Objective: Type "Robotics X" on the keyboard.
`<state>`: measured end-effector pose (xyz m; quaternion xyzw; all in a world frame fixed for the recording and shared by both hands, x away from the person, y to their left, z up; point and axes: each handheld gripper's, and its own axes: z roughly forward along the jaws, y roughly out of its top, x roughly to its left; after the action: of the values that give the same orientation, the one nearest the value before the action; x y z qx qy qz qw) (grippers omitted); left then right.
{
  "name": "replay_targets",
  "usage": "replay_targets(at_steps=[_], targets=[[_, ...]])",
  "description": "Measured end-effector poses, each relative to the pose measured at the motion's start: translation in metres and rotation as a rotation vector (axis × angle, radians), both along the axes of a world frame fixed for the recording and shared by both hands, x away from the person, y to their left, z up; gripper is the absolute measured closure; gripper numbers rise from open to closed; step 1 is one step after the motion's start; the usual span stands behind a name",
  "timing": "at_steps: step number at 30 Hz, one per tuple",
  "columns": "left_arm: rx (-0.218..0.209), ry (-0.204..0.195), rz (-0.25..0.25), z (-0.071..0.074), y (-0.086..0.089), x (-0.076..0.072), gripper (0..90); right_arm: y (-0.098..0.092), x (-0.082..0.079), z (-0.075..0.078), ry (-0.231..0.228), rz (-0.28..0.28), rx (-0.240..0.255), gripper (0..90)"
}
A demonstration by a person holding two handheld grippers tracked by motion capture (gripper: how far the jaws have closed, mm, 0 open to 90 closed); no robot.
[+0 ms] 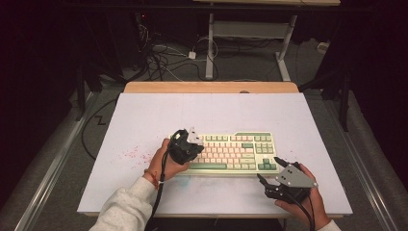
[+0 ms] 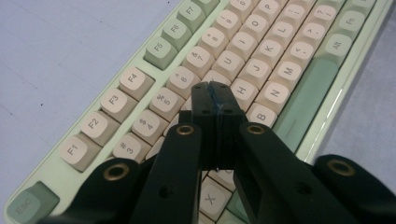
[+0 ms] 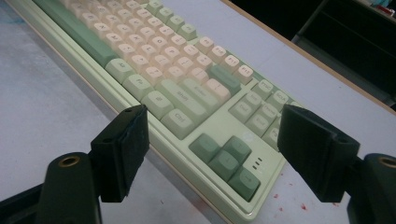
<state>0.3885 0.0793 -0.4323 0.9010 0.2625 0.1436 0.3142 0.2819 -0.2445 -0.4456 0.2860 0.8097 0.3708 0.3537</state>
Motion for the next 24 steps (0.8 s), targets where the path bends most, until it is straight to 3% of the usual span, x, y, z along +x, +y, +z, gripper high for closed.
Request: replay_targets(at_steps=[14, 24], targets=[[0.048, 0.013, 0.016, -0.007, -0.012, 0.015, 86.5, 0.001, -0.001, -0.003, 0.016, 0.009, -0.015, 25.2], [0.069, 0.016, 0.018, -0.009, -0.015, 0.018, 85.8, 0.002, -0.001, -0.004, 0.028, 0.020, -0.021, 25.2]])
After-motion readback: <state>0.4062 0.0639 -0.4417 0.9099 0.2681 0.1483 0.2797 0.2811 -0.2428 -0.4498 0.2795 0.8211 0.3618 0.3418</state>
